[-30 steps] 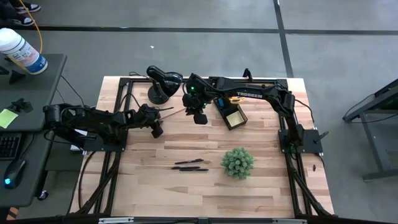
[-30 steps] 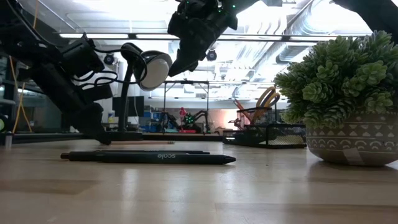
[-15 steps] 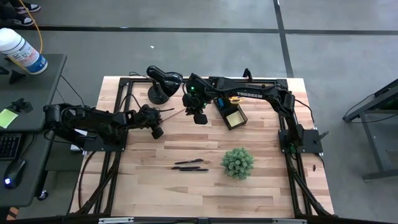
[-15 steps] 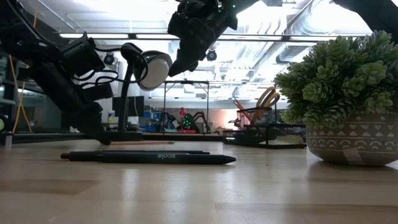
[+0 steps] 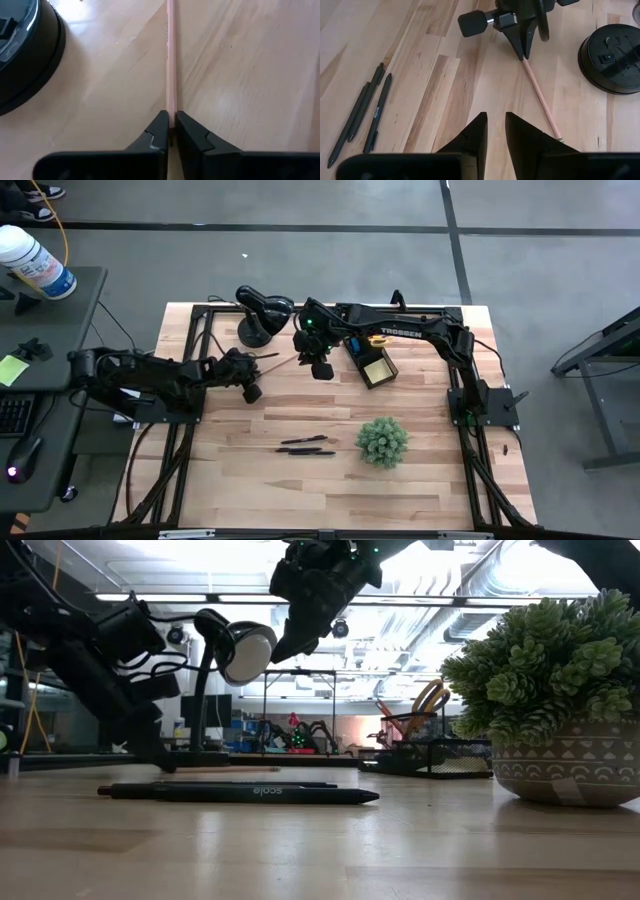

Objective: Pick and place office supplies into organizer
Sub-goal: Put the white pencil into the desk organizer

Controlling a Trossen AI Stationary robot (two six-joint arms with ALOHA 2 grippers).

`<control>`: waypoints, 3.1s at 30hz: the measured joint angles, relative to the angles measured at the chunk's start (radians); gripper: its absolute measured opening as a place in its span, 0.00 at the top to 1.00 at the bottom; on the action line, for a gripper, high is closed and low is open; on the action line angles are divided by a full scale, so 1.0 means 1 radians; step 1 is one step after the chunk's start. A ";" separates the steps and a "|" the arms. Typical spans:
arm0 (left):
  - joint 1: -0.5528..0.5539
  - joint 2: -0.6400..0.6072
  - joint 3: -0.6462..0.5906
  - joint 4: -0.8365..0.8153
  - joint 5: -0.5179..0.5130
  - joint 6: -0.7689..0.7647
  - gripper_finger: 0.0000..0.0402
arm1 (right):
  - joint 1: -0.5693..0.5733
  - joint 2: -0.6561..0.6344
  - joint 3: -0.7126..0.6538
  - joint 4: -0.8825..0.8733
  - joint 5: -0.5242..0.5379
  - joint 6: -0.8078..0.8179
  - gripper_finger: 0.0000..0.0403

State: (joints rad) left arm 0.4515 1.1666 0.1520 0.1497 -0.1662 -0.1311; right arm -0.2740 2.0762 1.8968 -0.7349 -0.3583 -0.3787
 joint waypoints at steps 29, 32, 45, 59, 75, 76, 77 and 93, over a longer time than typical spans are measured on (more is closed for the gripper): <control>0.000 -0.130 0.003 0.040 0.138 0.020 1.00 | -0.085 -0.001 -0.002 -0.137 0.093 -0.049 0.86; 0.000 -0.130 0.004 0.042 0.152 0.022 1.00 | -0.127 -0.005 -0.002 -0.186 0.093 -0.048 0.86; -0.001 -0.128 0.004 -0.053 0.273 0.055 0.96 | -0.187 -0.023 -0.002 -0.192 0.061 -0.042 0.87; -0.193 -0.128 0.004 -0.081 0.221 -0.052 0.77 | -0.177 -0.023 -0.002 -0.150 0.060 -0.018 0.88; -0.487 -0.071 0.004 -0.060 -0.207 -0.222 0.76 | -0.177 -0.023 -0.001 -0.113 0.025 -0.003 0.88; -0.485 -0.054 0.004 -0.044 -0.207 -0.222 0.76 | -0.177 -0.023 -0.001 -0.113 0.023 -0.003 0.88; -0.484 -0.039 0.004 -0.024 -0.209 -0.222 0.76 | -0.177 -0.023 -0.001 -0.113 0.023 -0.003 0.89; -0.484 0.139 0.007 0.146 -0.269 -0.261 0.76 | -0.177 -0.023 -0.001 -0.113 0.010 0.000 0.89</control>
State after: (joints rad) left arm -0.0330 1.3052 0.1586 0.2956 -0.4356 -0.3917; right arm -0.4507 2.0529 1.8961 -0.8474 -0.3481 -0.3782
